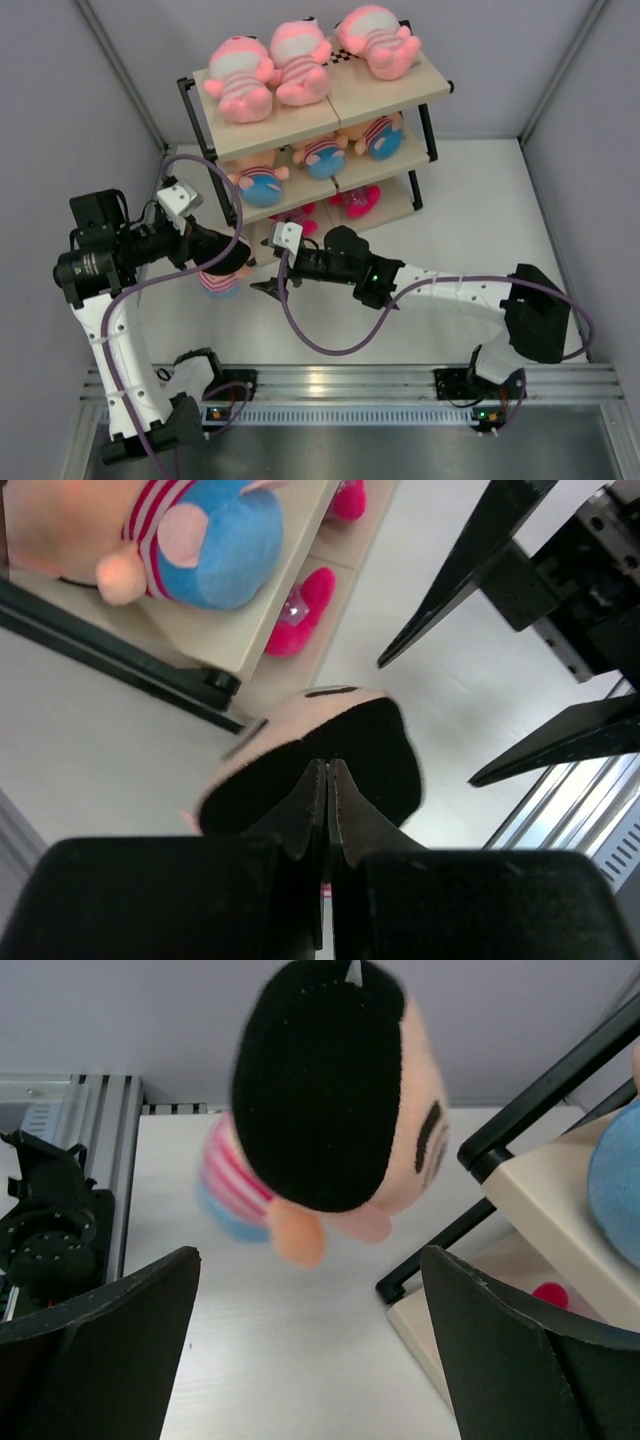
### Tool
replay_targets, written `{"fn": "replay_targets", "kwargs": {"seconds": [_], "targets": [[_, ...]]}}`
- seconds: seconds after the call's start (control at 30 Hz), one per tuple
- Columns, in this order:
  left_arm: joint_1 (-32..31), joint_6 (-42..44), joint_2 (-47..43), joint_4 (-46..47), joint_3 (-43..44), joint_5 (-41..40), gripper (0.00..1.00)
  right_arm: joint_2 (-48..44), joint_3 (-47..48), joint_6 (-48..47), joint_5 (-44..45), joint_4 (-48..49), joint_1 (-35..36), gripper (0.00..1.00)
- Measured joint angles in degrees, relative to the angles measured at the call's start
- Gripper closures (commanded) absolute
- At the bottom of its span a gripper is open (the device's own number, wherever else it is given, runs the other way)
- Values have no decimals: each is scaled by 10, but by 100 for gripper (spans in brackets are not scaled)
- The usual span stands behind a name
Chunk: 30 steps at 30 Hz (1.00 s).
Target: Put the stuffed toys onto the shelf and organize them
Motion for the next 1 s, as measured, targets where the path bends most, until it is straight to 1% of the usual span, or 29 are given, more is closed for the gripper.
{"fn": "replay_targets", "kwargs": {"seconds": [0.23, 0.4, 0.5, 0.6, 0.63, 0.67, 0.87, 1.0], "targets": [[-22, 0, 11, 1, 21, 70, 100, 46, 29, 2, -22, 48, -7, 6], [-30, 0, 9, 0, 34, 92, 100, 79, 50, 27, -23, 62, -13, 6], [-31, 1, 9, 0, 36, 99, 100, 80, 50, 43, -13, 65, -22, 6], [-31, 2, 10, 0, 40, 105, 100, 78, 43, 62, -4, 91, -30, 6], [-31, 2, 10, 0, 41, 108, 100, 76, 36, 69, -4, 100, -30, 2], [-31, 2, 10, 0, 42, 113, 100, 74, 29, 79, -6, 108, -31, 1], [-31, 3, 8, 0, 39, 138, 100, 69, 23, 117, -35, 118, -32, 1], [-32, 4, 2, 0, 34, 143, 100, 55, 16, 127, -36, 127, -32, 1]]}}
